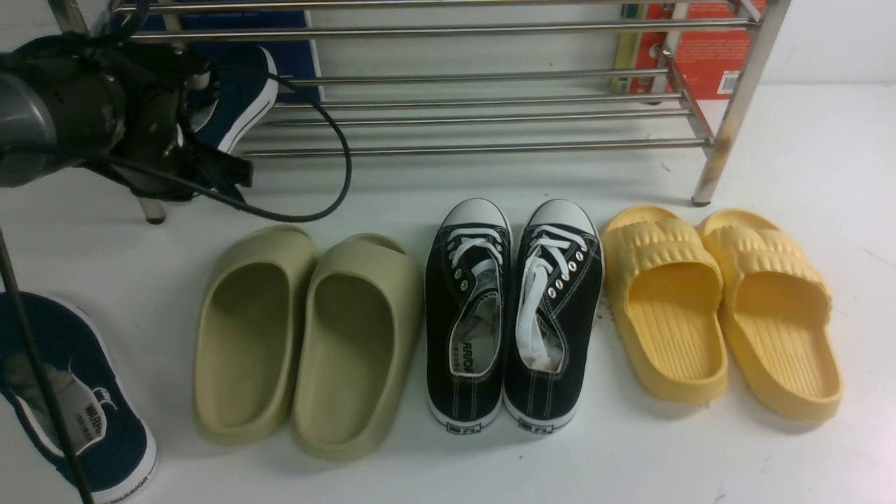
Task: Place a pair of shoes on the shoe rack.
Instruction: Use the left arm to put a shoe into the shoe rack, then use the left arm to grab the shoe closest to it
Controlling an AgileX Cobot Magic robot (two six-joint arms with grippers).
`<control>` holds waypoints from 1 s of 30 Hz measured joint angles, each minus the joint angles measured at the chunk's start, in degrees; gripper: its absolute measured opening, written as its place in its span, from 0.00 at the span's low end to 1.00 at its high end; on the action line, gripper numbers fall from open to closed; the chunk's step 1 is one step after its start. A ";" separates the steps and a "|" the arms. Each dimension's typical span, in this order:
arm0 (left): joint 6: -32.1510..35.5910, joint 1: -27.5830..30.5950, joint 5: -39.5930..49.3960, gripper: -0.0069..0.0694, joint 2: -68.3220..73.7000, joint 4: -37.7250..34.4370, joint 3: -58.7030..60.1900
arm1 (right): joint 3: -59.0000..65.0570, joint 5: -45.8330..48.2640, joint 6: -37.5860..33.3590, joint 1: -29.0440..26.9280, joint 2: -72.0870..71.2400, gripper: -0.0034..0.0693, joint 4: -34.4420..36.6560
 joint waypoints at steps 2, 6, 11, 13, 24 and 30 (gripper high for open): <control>0.00 0.00 2.00 0.07 -0.83 -2.72 0.07 | 0.00 0.00 0.00 0.00 0.00 0.38 0.00; 2.22 0.00 10.78 0.07 -6.37 -11.63 0.18 | 0.00 0.00 0.00 0.00 0.00 0.38 0.00; 8.01 0.00 20.22 0.07 -18.12 -21.70 3.19 | 0.00 0.00 0.00 0.00 0.00 0.38 0.00; 7.95 0.00 21.77 0.07 -23.90 -22.95 6.52 | 0.00 0.00 0.00 0.00 0.00 0.38 0.00; -5.54 0.00 30.46 0.07 -46.05 -16.32 24.66 | 0.00 0.00 0.00 0.00 0.00 0.38 0.00; -11.22 0.06 31.43 0.07 -48.92 -13.01 31.94 | 0.00 0.00 0.00 0.00 0.00 0.38 0.00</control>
